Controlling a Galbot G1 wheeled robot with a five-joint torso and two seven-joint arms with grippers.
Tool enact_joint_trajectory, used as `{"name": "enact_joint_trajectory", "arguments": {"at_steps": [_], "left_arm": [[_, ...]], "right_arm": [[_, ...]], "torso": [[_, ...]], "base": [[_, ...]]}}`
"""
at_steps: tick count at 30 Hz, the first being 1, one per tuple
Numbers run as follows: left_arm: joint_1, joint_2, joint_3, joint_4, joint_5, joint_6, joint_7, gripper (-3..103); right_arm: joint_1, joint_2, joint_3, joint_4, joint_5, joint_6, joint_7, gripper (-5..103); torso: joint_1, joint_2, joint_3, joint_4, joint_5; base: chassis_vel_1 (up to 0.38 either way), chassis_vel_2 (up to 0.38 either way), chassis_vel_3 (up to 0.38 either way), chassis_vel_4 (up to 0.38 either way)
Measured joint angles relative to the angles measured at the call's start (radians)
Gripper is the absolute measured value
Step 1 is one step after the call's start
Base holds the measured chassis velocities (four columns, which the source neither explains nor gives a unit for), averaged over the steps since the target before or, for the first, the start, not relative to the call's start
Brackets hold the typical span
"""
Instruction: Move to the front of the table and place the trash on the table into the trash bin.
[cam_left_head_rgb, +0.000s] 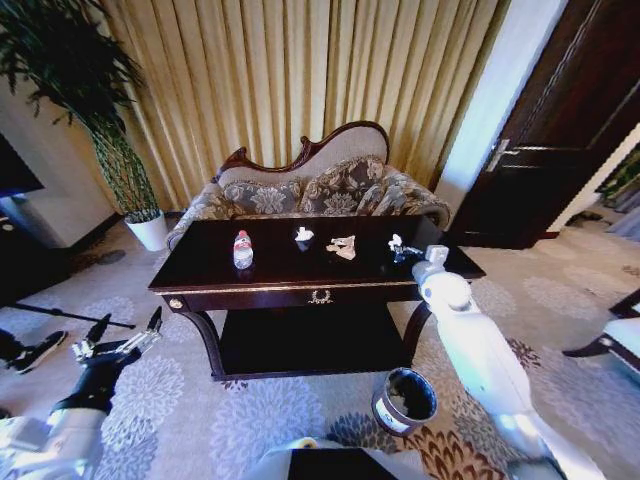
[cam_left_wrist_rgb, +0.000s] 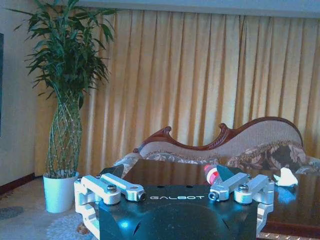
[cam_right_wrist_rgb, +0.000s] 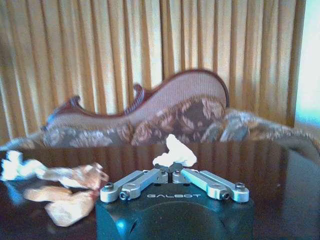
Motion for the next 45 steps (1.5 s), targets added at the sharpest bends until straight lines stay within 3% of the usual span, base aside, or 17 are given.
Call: {"name": "enact_joint_trajectory", "arguments": {"at_steps": [5, 11, 14, 21, 34, 38, 45], "left_arm": [[-0.007, 0.011, -0.001, -0.006, -0.023, 0.011, -0.020, 100], [-0.005, 0.014, -0.002, -0.008, -0.031, 0.011, -0.020, 100], [-0.003, 0.015, 0.001, -0.008, -0.032, 0.009, -0.016, 100], [-0.003, 0.037, -0.003, -0.008, -0.038, 0.008, -0.019, 100], [0.008, 0.039, -0.011, -0.009, -0.037, 0.007, -0.022, 100], [0.009, 0.038, -0.011, -0.009, -0.036, 0.004, -0.022, 100], [0.007, 0.033, -0.008, -0.009, -0.035, 0.002, -0.021, 100]], "right_arm": [[-0.182, 0.009, 0.105, 0.187, 0.006, 0.030, -0.002, 0], [-0.308, 0.030, 0.174, 0.287, -0.035, 0.071, -0.025, 0], [-0.462, 0.067, 0.238, 0.370, -0.080, 0.136, -0.058, 0], [-0.599, 0.119, 0.276, 0.447, -0.112, 0.184, -0.065, 0], [-0.667, 0.159, 0.303, 0.503, -0.120, 0.191, -0.067, 0], [-0.665, 0.167, 0.287, 0.482, -0.161, 0.195, -0.072, 0], [-0.599, 0.176, 0.240, 0.228, -0.213, 0.199, -0.089, 0]], "torso": [[0.000, 0.000, 0.000, -0.0002, 0.0000], [0.000, 0.000, 0.000, -0.0002, 0.0000], [0.000, 0.000, 0.000, 0.0000, 0.0001], [0.000, 0.000, 0.000, -0.0001, 0.0000], [0.000, 0.000, 0.000, 0.0000, 0.0000], [0.000, 0.000, 0.000, -0.0001, -0.0001], [-0.001, 0.001, -0.001, 0.0000, 0.0002]], "base": [[0.000, 0.000, 0.000, 0.000], [0.000, 0.000, 0.000, 0.000], [0.000, 0.000, 0.000, 0.000], [0.000, 0.000, 0.000, 0.000], [0.079, -0.081, -0.079, 0.085], [0.212, -0.210, -0.225, 0.212], [0.083, -0.093, -0.109, 0.124]]}}
